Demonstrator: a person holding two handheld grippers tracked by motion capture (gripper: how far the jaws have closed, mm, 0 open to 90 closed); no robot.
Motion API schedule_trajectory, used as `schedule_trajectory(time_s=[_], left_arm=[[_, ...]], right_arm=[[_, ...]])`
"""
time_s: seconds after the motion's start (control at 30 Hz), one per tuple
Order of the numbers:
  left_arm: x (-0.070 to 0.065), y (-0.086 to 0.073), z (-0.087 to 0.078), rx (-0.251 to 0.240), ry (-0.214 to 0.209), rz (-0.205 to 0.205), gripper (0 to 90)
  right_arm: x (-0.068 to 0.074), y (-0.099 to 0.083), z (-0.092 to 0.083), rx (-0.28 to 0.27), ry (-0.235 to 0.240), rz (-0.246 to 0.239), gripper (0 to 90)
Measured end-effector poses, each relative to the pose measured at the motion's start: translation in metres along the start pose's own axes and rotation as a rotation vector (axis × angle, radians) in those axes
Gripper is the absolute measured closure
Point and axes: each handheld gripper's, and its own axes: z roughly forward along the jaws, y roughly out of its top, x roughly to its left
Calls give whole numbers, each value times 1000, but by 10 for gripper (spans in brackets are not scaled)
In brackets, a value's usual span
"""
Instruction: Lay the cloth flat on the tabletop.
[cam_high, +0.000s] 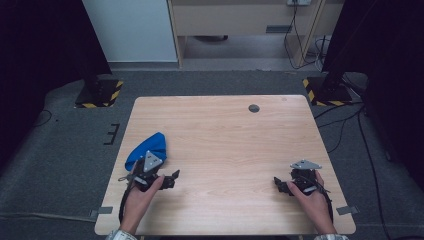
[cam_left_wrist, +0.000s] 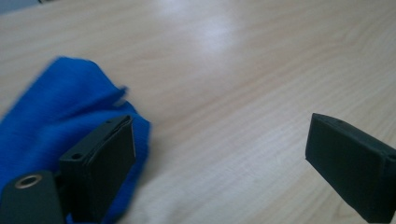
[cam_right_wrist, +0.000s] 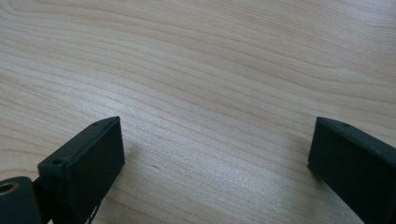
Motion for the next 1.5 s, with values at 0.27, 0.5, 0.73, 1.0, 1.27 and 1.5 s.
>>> schedule_trajectory(time_s=[0.27,0.5,0.73,1.0,1.27,1.5], left_arm=[[46,22,-4,14,54,-73,69],[75,16,-1,17,105,-124,59],[89,10,6,55,143,-134,62],[102,-18,35,153,105,-180,60],[94,-39,46,178,63,-161,145],[85,-41,37,175,78,-169,463]], right_arm=[[0,0,0,0,0,0,36],[0,0,0,0,0,0,36],[0,0,0,0,0,0,35],[0,1,1,2,7,-8,28],[0,1,1,4,9,-8,24],[0,1,1,4,9,-8,24]])
